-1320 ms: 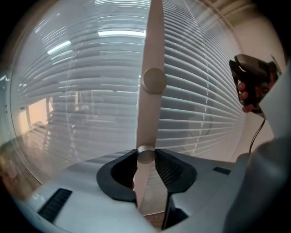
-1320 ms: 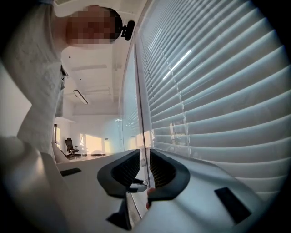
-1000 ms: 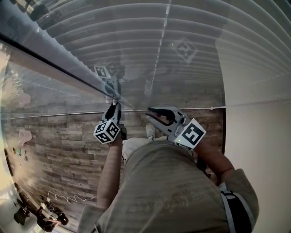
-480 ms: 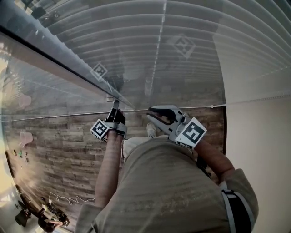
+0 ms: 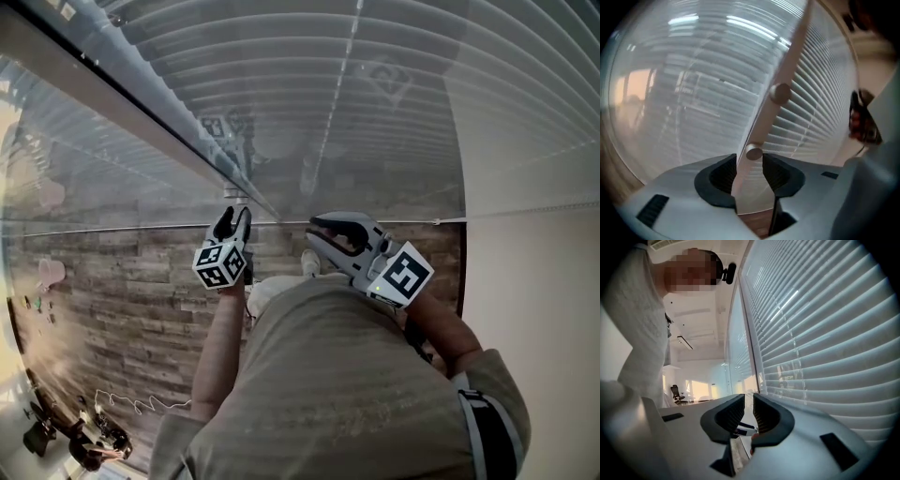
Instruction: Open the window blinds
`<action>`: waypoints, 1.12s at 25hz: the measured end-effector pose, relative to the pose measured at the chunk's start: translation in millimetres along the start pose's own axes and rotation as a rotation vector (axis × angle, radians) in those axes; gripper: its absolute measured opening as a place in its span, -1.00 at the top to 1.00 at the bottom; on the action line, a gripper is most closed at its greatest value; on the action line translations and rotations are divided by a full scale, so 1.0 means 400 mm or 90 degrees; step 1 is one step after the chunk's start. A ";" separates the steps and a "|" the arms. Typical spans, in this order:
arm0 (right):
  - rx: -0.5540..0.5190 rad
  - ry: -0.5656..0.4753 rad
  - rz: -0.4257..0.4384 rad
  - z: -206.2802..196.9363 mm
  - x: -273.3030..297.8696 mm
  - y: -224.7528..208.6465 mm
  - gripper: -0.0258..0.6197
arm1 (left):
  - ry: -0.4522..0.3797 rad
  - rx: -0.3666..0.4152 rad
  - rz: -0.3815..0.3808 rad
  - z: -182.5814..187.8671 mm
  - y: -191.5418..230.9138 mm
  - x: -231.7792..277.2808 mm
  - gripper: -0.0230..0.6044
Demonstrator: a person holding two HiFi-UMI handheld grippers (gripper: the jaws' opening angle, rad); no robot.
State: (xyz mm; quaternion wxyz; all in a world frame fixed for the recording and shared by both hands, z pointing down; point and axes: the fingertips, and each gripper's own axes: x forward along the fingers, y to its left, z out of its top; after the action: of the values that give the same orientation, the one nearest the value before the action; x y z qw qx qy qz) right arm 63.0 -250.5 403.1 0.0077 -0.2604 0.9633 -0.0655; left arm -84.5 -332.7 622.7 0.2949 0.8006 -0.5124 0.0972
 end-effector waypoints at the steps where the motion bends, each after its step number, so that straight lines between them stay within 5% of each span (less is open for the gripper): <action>1: -0.001 -0.001 0.000 -0.003 -0.005 0.004 0.75 | 0.010 0.086 0.033 -0.002 -0.005 -0.001 0.39; 3: -0.003 0.003 0.003 -0.023 -0.015 0.000 0.75 | 0.025 0.207 0.078 -0.004 -0.021 0.010 0.39; 5: 0.001 0.005 0.002 -0.029 -0.013 0.000 0.75 | 0.036 0.277 0.107 0.004 -0.034 0.015 0.39; 9: 0.002 -0.001 0.003 -0.013 0.003 0.018 0.75 | 0.033 0.317 0.146 0.022 -0.035 0.014 0.42; 13: 0.003 0.001 0.000 -0.028 -0.013 0.018 0.75 | 0.029 0.242 0.144 0.031 -0.038 0.009 0.61; 19: 0.011 -0.003 -0.011 -0.064 -0.044 -0.016 0.75 | 0.013 0.110 0.095 0.015 -0.032 0.031 0.65; 28: 0.030 0.002 -0.021 -0.063 -0.054 -0.018 0.75 | -0.057 -0.217 -0.006 0.021 -0.010 0.024 0.65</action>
State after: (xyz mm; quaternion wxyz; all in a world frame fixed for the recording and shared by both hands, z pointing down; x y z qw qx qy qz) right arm 84.2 -242.7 428.5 0.0116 -0.2757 0.9571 -0.0883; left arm -77.8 -343.6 618.7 0.4039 0.7449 -0.5302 -0.0283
